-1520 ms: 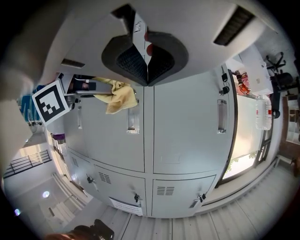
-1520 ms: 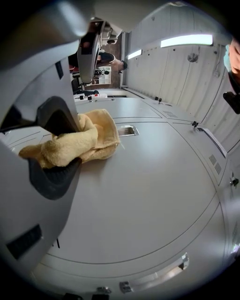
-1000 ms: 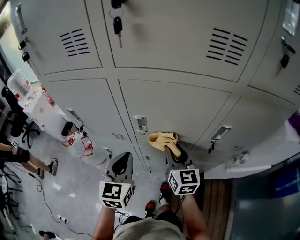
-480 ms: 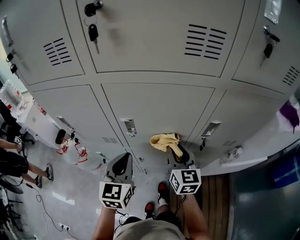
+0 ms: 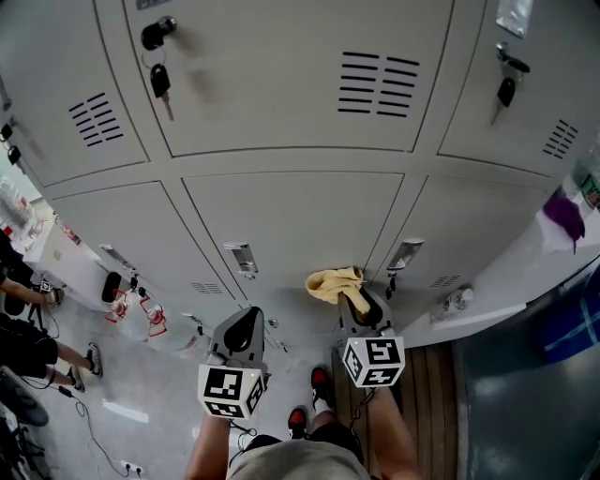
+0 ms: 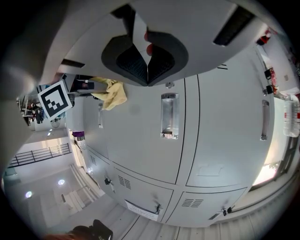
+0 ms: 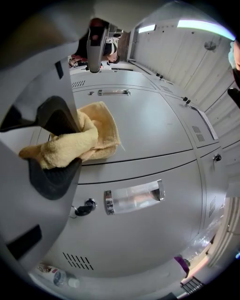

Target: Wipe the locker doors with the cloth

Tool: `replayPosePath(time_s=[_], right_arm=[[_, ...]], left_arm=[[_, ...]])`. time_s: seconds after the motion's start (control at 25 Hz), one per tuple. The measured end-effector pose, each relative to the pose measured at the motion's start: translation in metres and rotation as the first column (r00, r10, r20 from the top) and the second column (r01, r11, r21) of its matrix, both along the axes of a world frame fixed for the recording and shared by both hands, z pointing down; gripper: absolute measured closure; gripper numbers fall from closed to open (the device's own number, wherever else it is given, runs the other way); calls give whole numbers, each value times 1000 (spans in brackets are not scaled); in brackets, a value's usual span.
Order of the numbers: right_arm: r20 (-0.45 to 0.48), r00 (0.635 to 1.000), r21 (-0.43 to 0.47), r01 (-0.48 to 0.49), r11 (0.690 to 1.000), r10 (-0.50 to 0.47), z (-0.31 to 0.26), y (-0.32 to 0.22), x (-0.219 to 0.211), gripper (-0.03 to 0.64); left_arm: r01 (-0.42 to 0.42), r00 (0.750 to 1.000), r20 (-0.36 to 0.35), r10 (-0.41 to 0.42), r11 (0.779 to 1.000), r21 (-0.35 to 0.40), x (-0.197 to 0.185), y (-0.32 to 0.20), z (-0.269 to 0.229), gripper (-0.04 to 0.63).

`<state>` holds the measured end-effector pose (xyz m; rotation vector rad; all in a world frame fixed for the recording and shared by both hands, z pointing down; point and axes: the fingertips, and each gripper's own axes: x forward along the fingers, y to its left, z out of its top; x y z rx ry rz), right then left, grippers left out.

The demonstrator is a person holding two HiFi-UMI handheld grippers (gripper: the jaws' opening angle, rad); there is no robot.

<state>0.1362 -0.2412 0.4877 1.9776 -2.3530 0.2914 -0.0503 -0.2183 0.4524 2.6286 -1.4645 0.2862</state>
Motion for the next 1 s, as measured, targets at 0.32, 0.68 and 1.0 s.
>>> replayPosePath(time_s=[0.32,0.68,1.0], right_arm=[[-9,999,-2,-32,999,32,-1,3,14,482],[-9,1000,-2,-22,1000,21,-1,8,12,483],[18,998,16,52,998,-53,-8,27,-21,485]], left_arm=[[-24,1000,-2,24,1000,2,10,-1,0,572],[-14,1000,4,14,1000,-4,9,1,3,572],[36,999,16,-36,999,-17,-9,6,12,572]])
